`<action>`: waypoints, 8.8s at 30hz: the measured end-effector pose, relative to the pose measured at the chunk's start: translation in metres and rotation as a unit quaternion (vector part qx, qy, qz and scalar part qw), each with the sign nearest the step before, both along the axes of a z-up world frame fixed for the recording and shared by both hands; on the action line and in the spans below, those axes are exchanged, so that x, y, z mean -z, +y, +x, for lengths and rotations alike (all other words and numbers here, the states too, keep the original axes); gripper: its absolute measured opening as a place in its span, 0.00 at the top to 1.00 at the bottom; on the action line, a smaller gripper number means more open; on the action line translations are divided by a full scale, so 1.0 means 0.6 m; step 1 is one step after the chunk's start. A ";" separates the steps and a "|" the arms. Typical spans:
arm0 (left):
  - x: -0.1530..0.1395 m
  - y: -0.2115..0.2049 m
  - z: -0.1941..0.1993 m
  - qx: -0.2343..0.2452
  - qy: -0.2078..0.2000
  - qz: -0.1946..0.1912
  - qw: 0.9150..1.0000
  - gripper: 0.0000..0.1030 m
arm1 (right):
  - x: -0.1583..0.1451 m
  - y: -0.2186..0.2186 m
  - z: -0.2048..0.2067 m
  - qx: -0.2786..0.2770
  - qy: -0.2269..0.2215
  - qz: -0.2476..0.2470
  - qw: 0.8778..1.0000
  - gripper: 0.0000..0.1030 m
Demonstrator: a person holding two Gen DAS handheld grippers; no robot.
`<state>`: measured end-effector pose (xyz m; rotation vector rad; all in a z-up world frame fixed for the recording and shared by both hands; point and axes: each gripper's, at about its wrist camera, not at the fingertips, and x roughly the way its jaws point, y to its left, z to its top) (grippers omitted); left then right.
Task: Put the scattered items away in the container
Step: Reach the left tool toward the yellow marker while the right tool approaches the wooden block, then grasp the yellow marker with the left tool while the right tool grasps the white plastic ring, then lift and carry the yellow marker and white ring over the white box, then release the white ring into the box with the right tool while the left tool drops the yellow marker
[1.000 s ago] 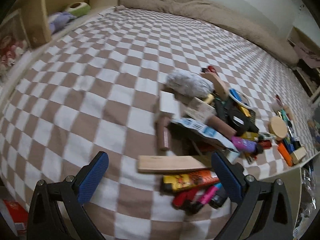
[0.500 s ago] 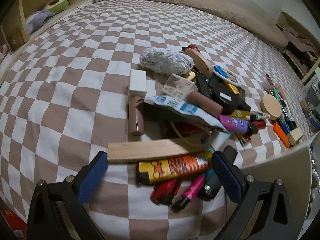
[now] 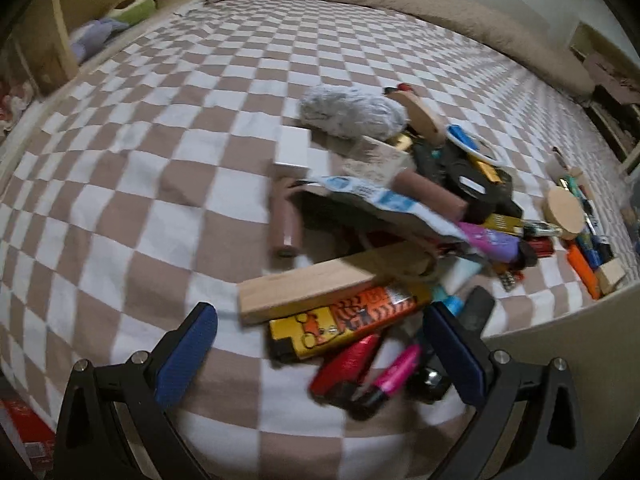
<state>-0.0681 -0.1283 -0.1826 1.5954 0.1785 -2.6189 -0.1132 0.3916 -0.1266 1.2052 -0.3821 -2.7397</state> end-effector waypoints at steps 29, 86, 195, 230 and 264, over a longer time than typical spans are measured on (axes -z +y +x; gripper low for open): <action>-0.044 -0.077 0.025 -0.083 0.052 0.048 0.994 0.00 | 0.071 -0.039 0.005 -0.140 -0.059 0.060 0.987 0.00; 0.012 -0.031 0.001 -0.084 0.025 -0.060 0.994 0.21 | 0.099 0.016 -0.089 -0.009 -0.080 0.184 0.980 0.00; -0.235 0.104 0.126 0.090 0.259 0.029 0.961 0.21 | -0.077 -0.452 0.159 -0.450 -0.044 0.096 0.887 0.19; -0.220 0.156 0.134 0.176 0.222 0.092 0.955 0.21 | -0.097 -0.395 0.191 -0.426 -0.006 0.143 0.893 0.11; -0.206 0.333 0.048 0.254 0.002 0.241 0.937 0.21 | -0.074 -0.251 0.192 -0.336 0.021 0.048 0.940 0.11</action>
